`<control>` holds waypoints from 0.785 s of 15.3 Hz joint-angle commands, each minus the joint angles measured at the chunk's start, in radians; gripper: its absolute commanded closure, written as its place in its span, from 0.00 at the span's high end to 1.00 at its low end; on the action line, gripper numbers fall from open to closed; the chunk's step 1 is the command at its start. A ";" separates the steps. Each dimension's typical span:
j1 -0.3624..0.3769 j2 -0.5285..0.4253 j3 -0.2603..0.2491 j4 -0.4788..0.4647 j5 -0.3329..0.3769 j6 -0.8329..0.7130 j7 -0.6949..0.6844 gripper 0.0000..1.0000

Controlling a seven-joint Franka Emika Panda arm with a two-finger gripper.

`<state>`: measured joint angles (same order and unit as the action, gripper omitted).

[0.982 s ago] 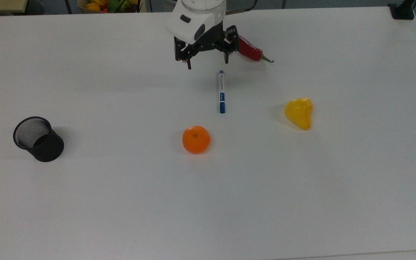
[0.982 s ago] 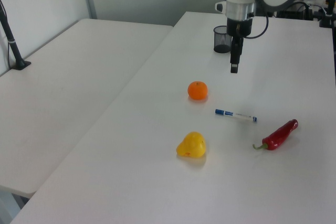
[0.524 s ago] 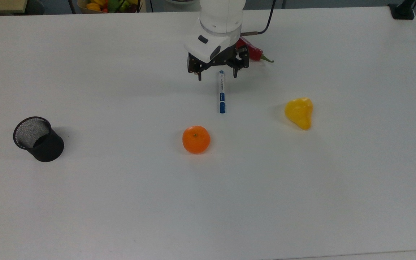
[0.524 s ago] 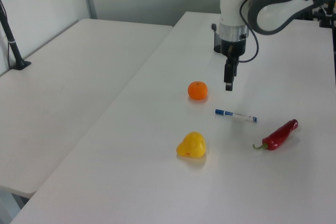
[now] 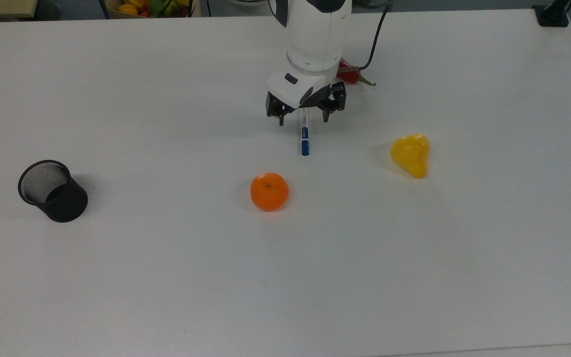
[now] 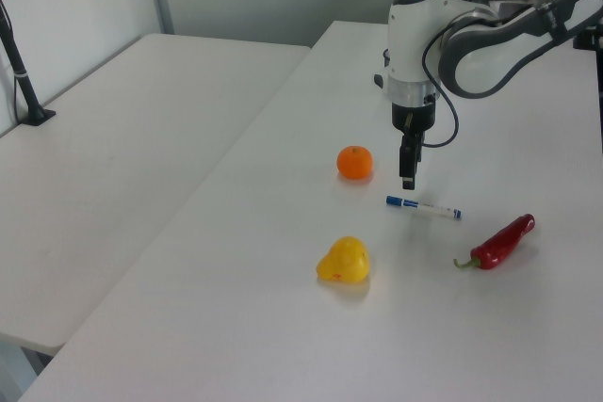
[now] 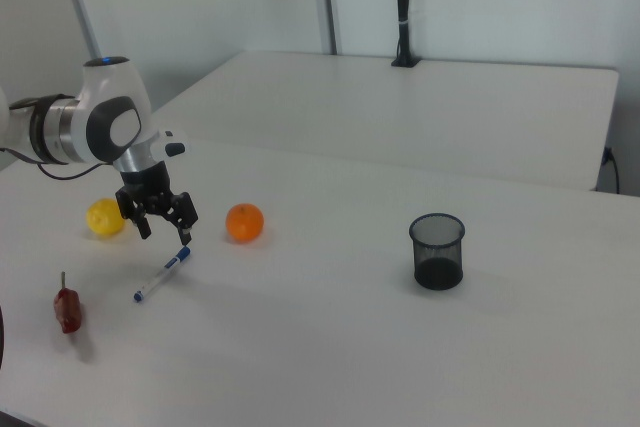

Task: Place marker
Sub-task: 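Move the open gripper down over the blue-capped white marker, then close the gripper on the marker's middle and lift it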

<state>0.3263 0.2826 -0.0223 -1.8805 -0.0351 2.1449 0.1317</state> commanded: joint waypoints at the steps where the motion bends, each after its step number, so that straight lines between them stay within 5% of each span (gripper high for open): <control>1: 0.014 -0.002 0.016 -0.072 -0.051 0.085 0.048 0.86; 9: 0.007 0.035 0.036 -0.083 -0.094 0.127 0.063 0.39; 12: 0.007 0.041 0.039 -0.086 -0.100 0.128 0.065 0.38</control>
<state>0.3323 0.3290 0.0075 -1.9419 -0.1082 2.2420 0.1673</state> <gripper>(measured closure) 0.612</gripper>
